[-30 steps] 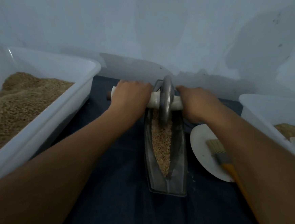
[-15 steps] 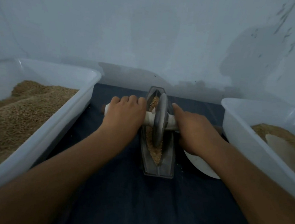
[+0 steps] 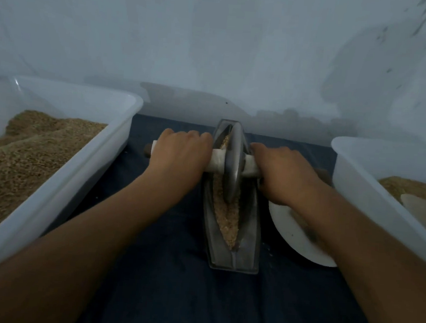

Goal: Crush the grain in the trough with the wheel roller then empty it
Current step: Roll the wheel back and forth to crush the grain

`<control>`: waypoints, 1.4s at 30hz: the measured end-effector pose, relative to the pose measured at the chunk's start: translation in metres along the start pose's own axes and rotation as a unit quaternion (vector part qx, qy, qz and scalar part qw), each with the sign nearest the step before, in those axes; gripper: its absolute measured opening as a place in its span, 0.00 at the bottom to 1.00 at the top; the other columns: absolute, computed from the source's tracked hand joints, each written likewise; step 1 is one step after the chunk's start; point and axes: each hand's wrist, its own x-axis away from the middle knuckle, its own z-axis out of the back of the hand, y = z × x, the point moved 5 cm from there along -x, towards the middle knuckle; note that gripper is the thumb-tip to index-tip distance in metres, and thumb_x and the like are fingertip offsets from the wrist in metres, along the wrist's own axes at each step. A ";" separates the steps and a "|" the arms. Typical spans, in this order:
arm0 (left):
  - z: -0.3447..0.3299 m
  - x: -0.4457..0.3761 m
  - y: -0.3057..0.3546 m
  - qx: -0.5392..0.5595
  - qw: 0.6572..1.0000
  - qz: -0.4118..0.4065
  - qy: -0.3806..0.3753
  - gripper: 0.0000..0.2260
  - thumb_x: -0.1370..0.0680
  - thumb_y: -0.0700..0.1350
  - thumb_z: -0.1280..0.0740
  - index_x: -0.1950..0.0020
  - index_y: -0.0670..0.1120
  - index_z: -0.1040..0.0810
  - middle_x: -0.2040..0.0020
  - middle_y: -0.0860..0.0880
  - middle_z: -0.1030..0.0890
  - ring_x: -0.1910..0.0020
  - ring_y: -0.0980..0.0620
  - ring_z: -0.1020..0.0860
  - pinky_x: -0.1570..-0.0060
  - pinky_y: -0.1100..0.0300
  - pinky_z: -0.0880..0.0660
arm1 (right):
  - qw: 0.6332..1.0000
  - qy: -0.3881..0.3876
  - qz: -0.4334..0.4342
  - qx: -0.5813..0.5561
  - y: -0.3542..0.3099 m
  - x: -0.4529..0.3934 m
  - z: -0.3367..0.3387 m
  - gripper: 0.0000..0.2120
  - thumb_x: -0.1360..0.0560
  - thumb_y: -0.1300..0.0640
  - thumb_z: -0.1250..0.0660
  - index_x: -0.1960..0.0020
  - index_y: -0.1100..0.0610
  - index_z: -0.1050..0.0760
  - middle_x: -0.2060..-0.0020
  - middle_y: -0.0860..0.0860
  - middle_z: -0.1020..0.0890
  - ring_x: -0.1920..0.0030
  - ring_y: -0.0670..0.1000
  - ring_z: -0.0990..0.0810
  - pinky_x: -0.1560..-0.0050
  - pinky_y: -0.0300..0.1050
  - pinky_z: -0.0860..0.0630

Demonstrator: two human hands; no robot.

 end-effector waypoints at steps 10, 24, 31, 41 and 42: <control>-0.020 -0.043 -0.011 0.037 0.999 0.004 -0.018 0.08 0.24 0.41 0.34 0.51 0.51 0.32 0.49 0.46 0.20 0.51 0.43 0.21 0.58 0.53 0.34 | 0.997 -0.079 -0.016 0.020 0.013 -0.063 -0.007 0.20 0.28 0.57 0.29 0.37 0.55 0.26 0.45 0.57 0.20 0.46 0.58 0.21 0.50 0.47 0.24; 0.004 0.006 0.003 -0.003 1.000 0.014 0.008 0.15 0.25 0.47 0.29 0.45 0.47 0.33 0.48 0.46 0.24 0.50 0.45 0.22 0.57 0.53 0.37 | 1.000 0.001 -0.017 0.015 -0.005 0.006 0.001 0.23 0.25 0.61 0.33 0.32 0.60 0.36 0.47 0.58 0.21 0.48 0.61 0.22 0.58 0.47 0.36; 0.018 0.038 0.005 0.031 0.999 0.022 -0.025 0.18 0.26 0.46 0.29 0.44 0.47 0.35 0.47 0.45 0.27 0.50 0.44 0.24 0.60 0.51 0.33 | 0.998 0.030 -0.009 0.050 -0.022 0.041 0.017 0.15 0.25 0.59 0.33 0.41 0.58 0.34 0.48 0.55 0.22 0.49 0.58 0.22 0.57 0.49 0.36; 0.008 0.018 0.002 0.029 0.999 0.024 -0.029 0.13 0.25 0.43 0.30 0.49 0.47 0.34 0.49 0.46 0.24 0.54 0.44 0.22 0.63 0.53 0.35 | 1.000 0.013 -0.005 0.028 -0.014 0.025 0.011 0.17 0.25 0.60 0.32 0.39 0.58 0.33 0.50 0.56 0.20 0.53 0.58 0.21 0.60 0.47 0.36; 0.005 0.013 0.001 0.032 0.999 0.028 -0.033 0.12 0.25 0.43 0.30 0.49 0.47 0.33 0.49 0.46 0.24 0.54 0.44 0.22 0.63 0.53 0.35 | 1.000 0.007 -0.004 0.028 -0.012 0.018 0.008 0.19 0.25 0.60 0.32 0.37 0.58 0.34 0.50 0.56 0.20 0.52 0.58 0.21 0.60 0.47 0.35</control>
